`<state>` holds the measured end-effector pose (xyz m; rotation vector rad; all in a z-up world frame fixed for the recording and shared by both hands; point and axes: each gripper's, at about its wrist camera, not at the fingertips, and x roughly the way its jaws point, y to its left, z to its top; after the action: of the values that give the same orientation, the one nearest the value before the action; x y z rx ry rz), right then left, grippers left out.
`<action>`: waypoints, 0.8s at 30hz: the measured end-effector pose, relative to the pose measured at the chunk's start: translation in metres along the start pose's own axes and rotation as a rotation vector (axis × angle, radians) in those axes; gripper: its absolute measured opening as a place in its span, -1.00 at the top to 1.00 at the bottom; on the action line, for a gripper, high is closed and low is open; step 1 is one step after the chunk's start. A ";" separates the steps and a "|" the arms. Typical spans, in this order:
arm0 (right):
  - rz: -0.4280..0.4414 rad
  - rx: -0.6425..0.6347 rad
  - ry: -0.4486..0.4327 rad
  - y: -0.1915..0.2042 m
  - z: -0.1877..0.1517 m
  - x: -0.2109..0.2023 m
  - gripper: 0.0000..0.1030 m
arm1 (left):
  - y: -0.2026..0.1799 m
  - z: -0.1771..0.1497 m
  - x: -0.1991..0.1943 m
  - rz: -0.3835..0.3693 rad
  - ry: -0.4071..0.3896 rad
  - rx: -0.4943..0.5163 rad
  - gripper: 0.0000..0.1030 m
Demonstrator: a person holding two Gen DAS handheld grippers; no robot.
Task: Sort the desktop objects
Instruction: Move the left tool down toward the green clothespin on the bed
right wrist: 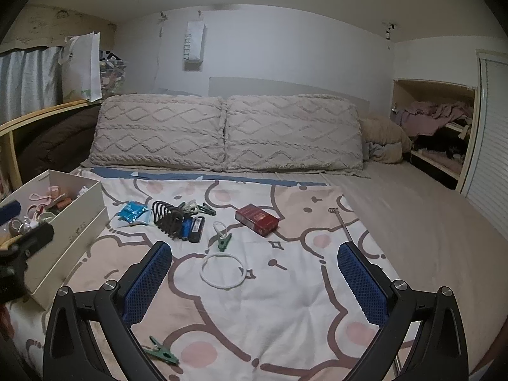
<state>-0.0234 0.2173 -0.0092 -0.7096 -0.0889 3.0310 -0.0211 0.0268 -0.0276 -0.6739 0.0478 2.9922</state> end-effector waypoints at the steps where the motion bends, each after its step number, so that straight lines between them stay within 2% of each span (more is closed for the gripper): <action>1: -0.002 0.005 0.000 -0.002 0.000 0.001 -1.00 | -0.002 -0.001 0.002 -0.007 0.008 0.001 -1.00; 14: -0.046 0.076 0.018 -0.028 -0.002 0.008 -1.00 | -0.044 -0.032 0.029 -0.082 0.130 0.076 -1.00; 24: -0.079 0.127 0.043 -0.047 -0.008 0.020 -1.00 | -0.074 -0.062 0.050 -0.196 0.253 0.103 -1.00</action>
<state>-0.0370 0.2659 -0.0227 -0.7423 0.0736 2.9135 -0.0334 0.1010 -0.1064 -0.9789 0.1401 2.6830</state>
